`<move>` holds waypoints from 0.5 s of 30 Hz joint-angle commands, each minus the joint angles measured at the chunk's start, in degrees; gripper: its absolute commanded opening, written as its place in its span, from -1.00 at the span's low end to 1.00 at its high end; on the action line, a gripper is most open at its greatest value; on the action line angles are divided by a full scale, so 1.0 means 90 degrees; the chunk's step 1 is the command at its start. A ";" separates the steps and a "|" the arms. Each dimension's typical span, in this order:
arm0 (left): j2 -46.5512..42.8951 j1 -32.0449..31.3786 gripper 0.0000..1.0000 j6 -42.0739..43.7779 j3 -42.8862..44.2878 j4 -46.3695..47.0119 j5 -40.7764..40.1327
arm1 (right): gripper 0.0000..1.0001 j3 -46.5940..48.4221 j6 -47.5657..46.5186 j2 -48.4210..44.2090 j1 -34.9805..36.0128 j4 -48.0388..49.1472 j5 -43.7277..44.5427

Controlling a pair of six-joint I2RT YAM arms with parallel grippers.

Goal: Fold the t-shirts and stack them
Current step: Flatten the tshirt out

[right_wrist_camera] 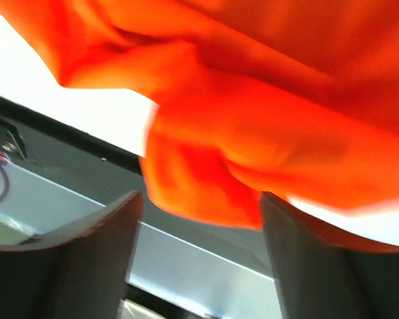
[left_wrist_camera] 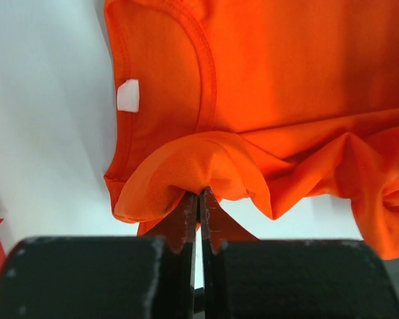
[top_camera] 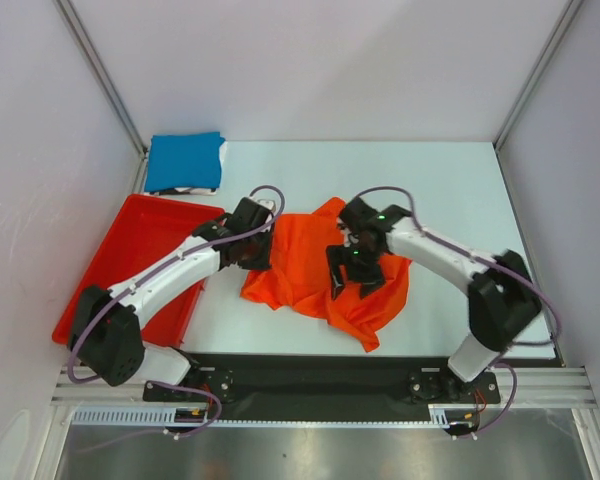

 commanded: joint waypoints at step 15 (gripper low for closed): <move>-0.1324 -0.0248 0.49 -0.0788 0.0208 -0.1264 -0.0794 | -0.23 -0.4338 0.2182 -0.3204 -0.2079 0.2330 0.0155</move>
